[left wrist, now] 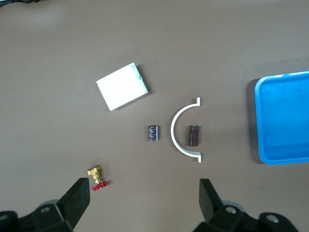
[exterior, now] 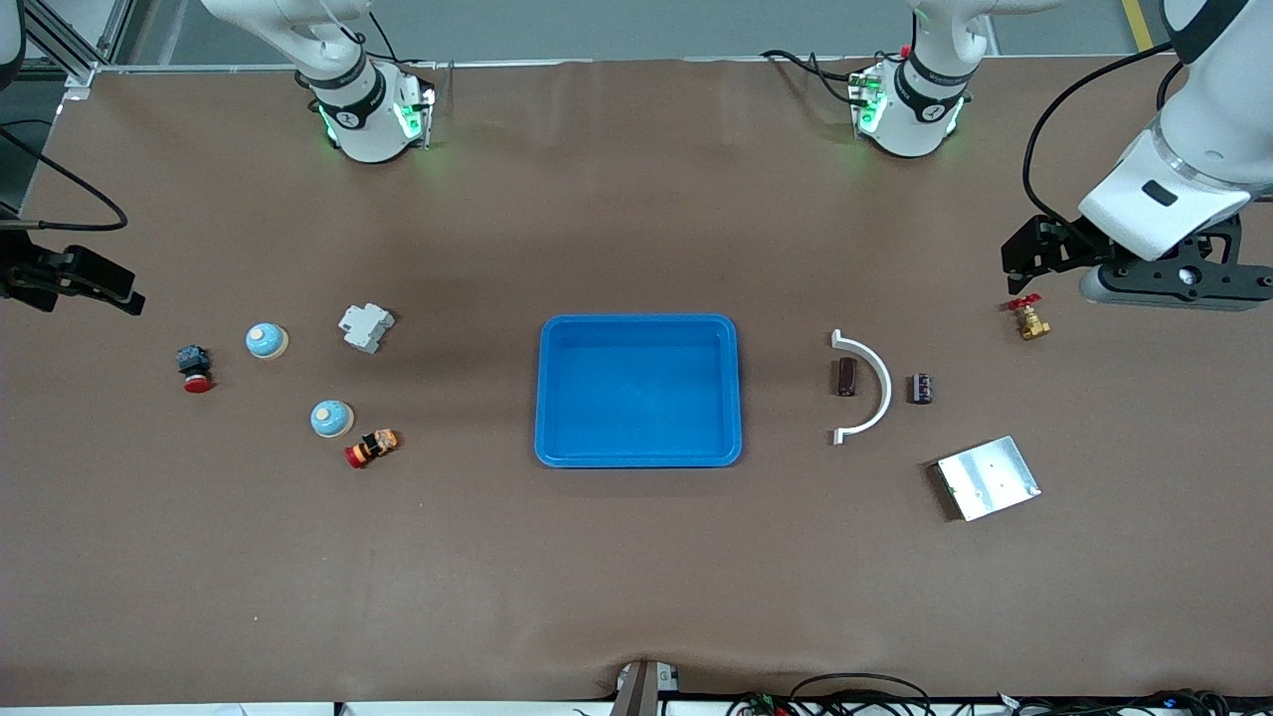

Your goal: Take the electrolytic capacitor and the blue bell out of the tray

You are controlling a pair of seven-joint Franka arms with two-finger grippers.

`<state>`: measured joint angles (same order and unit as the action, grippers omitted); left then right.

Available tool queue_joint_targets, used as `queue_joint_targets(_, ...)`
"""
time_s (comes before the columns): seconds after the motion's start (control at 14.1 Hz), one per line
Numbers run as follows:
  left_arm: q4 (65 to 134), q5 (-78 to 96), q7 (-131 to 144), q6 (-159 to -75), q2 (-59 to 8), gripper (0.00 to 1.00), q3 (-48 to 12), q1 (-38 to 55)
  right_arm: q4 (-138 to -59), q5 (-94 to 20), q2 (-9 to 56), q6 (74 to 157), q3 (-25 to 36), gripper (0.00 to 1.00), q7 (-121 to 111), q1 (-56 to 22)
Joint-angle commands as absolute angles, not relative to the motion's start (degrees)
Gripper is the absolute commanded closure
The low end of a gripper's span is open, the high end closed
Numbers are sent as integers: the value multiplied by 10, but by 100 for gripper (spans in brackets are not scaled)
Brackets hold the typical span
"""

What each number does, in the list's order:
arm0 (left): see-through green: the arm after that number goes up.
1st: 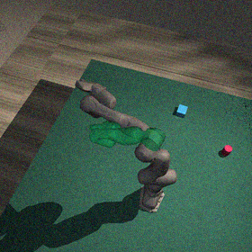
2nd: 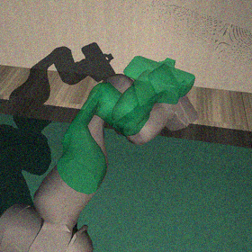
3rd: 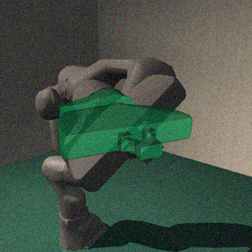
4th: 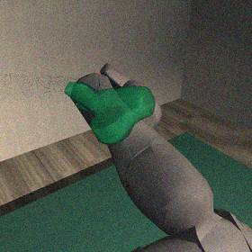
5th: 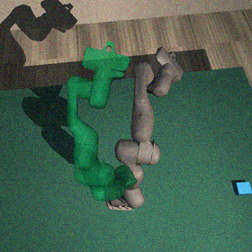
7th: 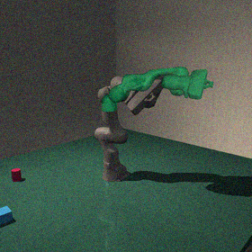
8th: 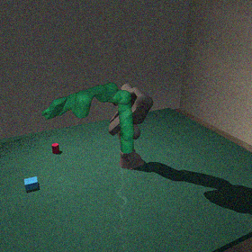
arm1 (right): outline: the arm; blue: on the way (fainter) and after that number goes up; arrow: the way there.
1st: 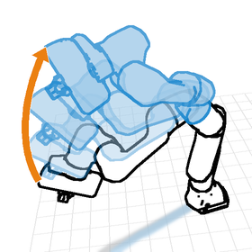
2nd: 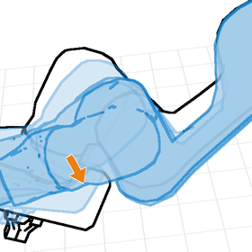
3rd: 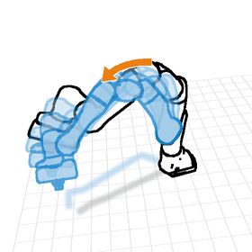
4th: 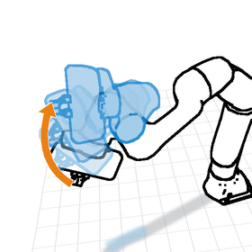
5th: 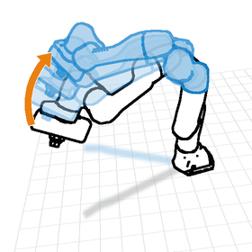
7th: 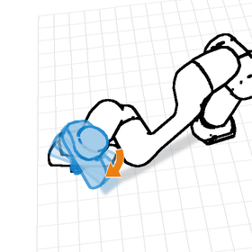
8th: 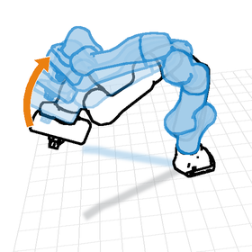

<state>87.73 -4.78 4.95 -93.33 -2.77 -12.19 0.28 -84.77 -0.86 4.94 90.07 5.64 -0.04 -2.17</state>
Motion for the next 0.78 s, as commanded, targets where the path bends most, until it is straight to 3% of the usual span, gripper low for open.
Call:
queue_joint_targets(0.0, 883, -57, 58, -940, -18, 0, -123, 4, -845, -11, 45, 896, 52, 0, -5, -16)
queue_joint_targets(0.71, 882, -17, 56, -940, -20, 0, -118, -1, -845, -11, 45, 895, 52, 0, -5, -16)
